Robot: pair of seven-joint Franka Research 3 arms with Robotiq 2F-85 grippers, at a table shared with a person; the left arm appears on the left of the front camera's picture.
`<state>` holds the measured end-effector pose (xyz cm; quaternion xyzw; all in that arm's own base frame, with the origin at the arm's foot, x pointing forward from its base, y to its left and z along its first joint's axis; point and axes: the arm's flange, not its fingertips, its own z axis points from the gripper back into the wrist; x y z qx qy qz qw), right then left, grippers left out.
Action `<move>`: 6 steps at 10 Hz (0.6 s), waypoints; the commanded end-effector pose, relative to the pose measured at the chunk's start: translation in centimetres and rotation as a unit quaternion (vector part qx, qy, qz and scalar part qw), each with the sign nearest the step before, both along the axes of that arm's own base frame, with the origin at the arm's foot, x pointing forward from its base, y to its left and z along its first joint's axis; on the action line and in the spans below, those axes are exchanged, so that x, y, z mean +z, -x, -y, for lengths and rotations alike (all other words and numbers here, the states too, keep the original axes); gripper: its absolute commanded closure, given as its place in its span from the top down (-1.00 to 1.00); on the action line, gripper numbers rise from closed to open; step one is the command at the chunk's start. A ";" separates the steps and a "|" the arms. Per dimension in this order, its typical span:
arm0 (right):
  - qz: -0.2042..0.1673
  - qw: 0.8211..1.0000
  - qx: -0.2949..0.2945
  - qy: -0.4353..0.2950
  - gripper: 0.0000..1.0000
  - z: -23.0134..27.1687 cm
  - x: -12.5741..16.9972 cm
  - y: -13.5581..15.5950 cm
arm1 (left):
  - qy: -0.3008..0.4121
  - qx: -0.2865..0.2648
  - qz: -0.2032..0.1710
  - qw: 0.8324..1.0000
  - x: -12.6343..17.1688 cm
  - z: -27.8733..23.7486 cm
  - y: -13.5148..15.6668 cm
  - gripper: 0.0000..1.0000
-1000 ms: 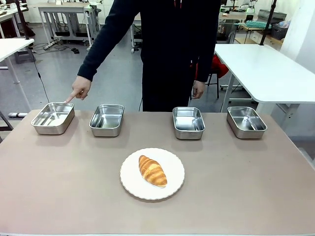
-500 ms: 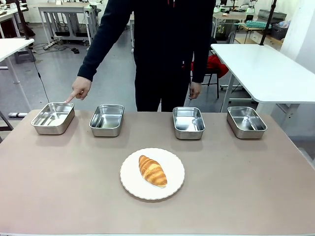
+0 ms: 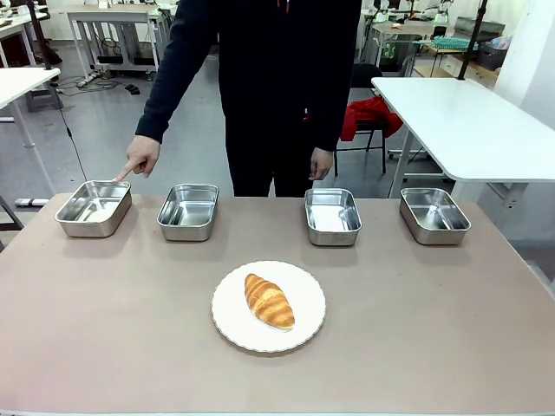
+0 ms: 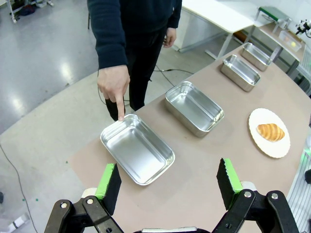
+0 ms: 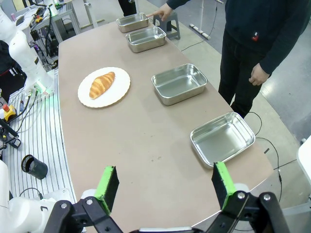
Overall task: Place the bread in the container.
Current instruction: Place the Butter Roll into the Airtight Container indicated by the human.
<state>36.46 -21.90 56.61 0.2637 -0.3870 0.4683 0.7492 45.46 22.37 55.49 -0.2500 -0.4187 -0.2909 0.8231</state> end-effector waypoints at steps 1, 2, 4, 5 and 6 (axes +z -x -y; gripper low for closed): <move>0.002 1.000 -0.001 0.001 1.00 0.0 0.1 0.1 | 0.002 0.009 -0.045 0.999 1.0 3.6 0.2 1.00; 0.002 1.000 -0.001 0.001 1.00 0.0 0.1 0.1 | -0.009 0.026 -0.068 0.997 2.1 7.1 0.8 1.00; 0.002 1.000 -0.001 0.001 1.00 0.0 0.1 0.1 | -0.044 0.039 -0.113 0.992 4.0 14.9 2.4 1.00; 0.002 1.000 -0.001 0.001 1.00 0.0 0.1 0.1 | -0.059 0.060 -0.157 0.984 4.5 18.9 3.1 1.00; 0.002 1.000 -0.001 0.001 1.00 0.0 0.1 0.1 | -0.054 0.060 -0.177 0.981 4.2 23.5 3.5 1.00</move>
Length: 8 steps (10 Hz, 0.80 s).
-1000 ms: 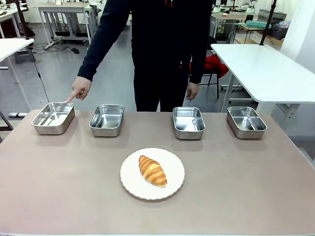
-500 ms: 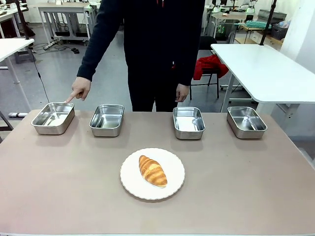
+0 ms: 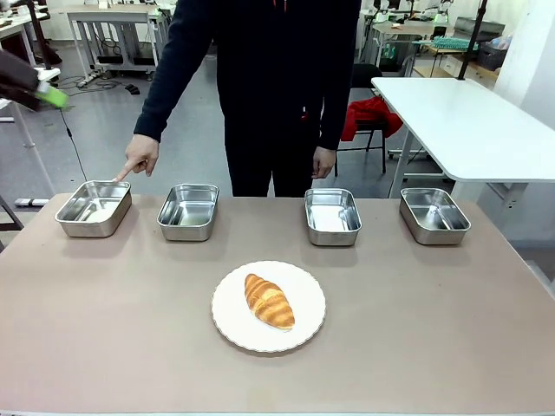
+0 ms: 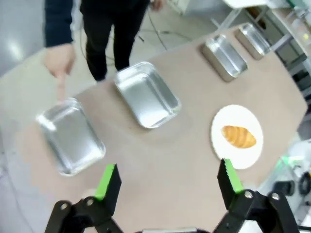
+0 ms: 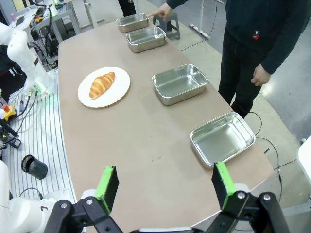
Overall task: Place the bread in the container.
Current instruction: Place the Butter Roll into the Airtight Container indicated by the human.
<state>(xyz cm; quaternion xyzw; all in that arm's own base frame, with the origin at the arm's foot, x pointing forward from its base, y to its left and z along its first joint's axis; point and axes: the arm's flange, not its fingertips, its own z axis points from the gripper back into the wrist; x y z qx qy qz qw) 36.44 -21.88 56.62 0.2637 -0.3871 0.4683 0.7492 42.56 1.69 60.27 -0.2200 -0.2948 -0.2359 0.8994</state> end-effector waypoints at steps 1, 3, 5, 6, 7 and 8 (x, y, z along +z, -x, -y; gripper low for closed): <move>0.002 1.000 -0.001 0.001 1.00 0.0 0.1 0.1 | -0.019 0.009 -0.079 0.997 -2.5 8.2 0.8 1.00; 0.002 1.000 -0.001 0.001 1.00 0.0 0.1 0.1 | -0.050 0.030 -0.150 0.987 -7.4 18.2 1.2 1.00; 0.002 1.000 -0.001 0.001 1.00 0.0 0.1 0.1 | -0.070 0.085 -0.178 0.978 -11.8 22.7 1.0 1.00; 0.002 1.000 -0.001 0.001 1.00 0.0 0.1 0.1 | -0.090 0.090 -0.205 0.970 -13.1 23.5 1.2 1.00; 0.002 1.000 -0.001 0.001 1.00 0.0 0.1 0.1 | -0.117 0.029 -0.201 0.972 -11.8 20.7 1.0 1.00; 0.002 1.000 -0.001 0.001 1.00 0.0 0.1 0.1 | -0.074 0.066 -0.188 0.977 -13.6 24.4 2.3 1.00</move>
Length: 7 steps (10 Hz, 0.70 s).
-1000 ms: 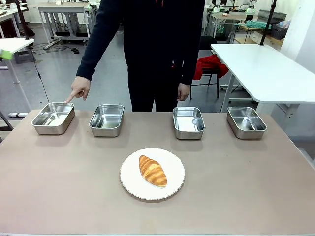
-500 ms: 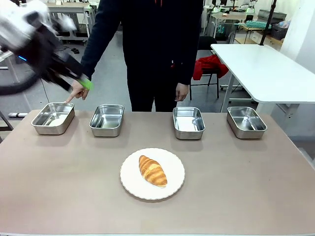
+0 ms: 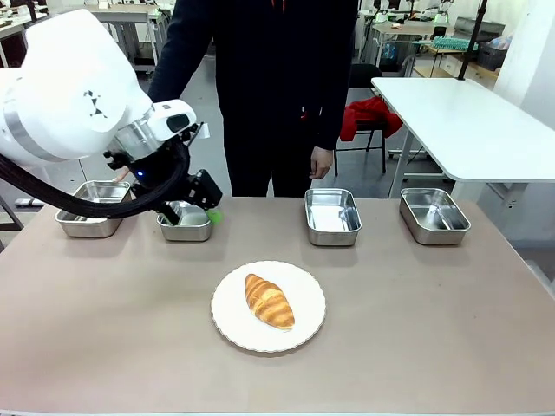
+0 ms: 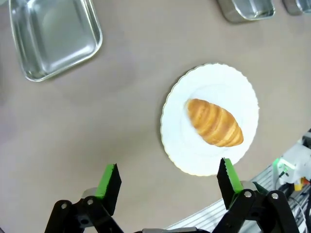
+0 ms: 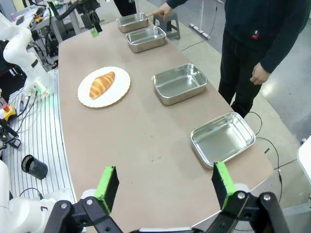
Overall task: Place the bread in the container.
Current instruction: Place the Butter Roll into the Airtight Container indicated by the human.
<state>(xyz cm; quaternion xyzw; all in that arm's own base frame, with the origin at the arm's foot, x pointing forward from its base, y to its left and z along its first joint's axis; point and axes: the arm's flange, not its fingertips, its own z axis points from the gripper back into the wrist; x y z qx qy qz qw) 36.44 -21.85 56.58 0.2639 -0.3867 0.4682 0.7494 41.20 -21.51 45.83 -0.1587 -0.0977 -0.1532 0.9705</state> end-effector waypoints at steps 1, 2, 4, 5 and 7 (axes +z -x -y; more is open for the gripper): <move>0.003 1.000 -0.001 0.001 1.00 0.0 0.1 0.1 | 0.018 0.002 0.016 1.000 0.9 1.2 0.9 1.00; 0.003 1.000 -0.001 0.001 1.00 0.0 0.1 0.1 | 0.018 0.002 0.016 1.000 0.9 1.2 0.9 1.00; 0.003 1.000 -0.001 0.001 1.00 0.0 0.1 0.1 | 0.006 -0.005 0.009 1.000 0.6 1.0 0.5 1.00; 0.003 1.000 -0.001 0.001 1.00 0.0 0.1 0.1 | -0.036 0.033 -0.017 0.999 0.5 3.3 1.9 1.00; 0.003 1.000 -0.001 0.001 1.00 0.0 0.1 0.1 | -0.032 0.113 -0.038 0.992 1.6 7.1 5.6 1.00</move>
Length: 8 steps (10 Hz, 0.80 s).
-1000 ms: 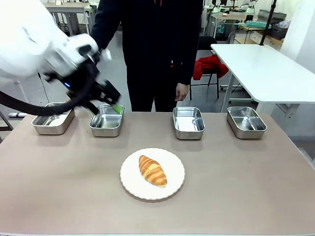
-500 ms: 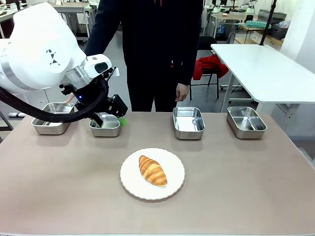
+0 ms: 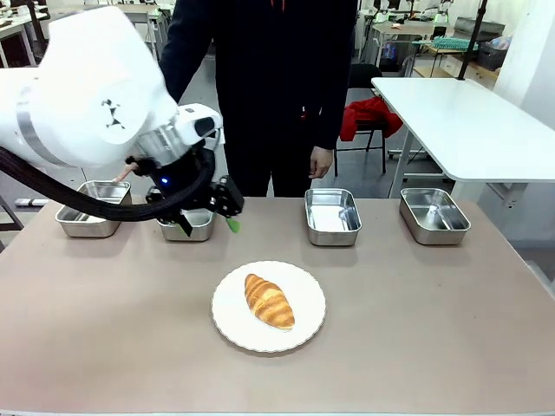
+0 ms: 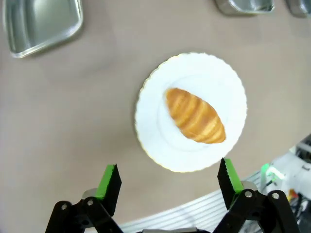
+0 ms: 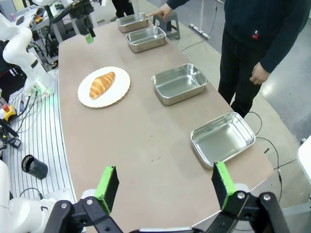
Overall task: Place the bread in the container.
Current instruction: Place the Butter Roll into the Airtight Container indicated by the human.
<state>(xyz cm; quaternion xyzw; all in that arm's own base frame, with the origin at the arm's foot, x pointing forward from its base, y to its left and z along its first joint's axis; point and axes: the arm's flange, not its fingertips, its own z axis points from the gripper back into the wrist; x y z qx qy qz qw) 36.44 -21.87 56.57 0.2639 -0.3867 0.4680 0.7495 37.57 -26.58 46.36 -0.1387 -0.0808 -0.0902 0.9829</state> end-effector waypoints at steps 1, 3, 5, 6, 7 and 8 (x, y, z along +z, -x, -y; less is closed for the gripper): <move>0.003 1.000 -0.001 0.001 1.00 0.0 0.1 0.1 | -0.005 0.080 -0.049 0.996 0.9 3.9 3.3 1.00; 0.003 1.000 -0.001 0.001 1.00 0.0 0.1 0.1 | 0.015 0.160 -0.099 0.982 -0.6 7.0 3.9 1.00; 0.003 1.000 -0.001 0.001 1.00 0.0 0.1 0.1 | 0.038 0.223 -0.105 0.968 -3.0 9.3 4.4 1.00; 0.003 1.000 -0.001 0.001 1.00 0.0 0.1 0.1 | 0.025 0.264 -0.081 0.961 -3.7 9.9 4.7 1.00; 0.003 1.000 -0.001 0.001 1.00 0.0 0.1 0.1 | 0.029 0.274 -0.079 0.958 -4.7 10.2 4.3 1.00; 0.003 1.000 -0.001 0.001 1.00 0.0 0.1 0.1 | 0.010 0.270 -0.101 0.957 -6.4 10.5 3.3 1.00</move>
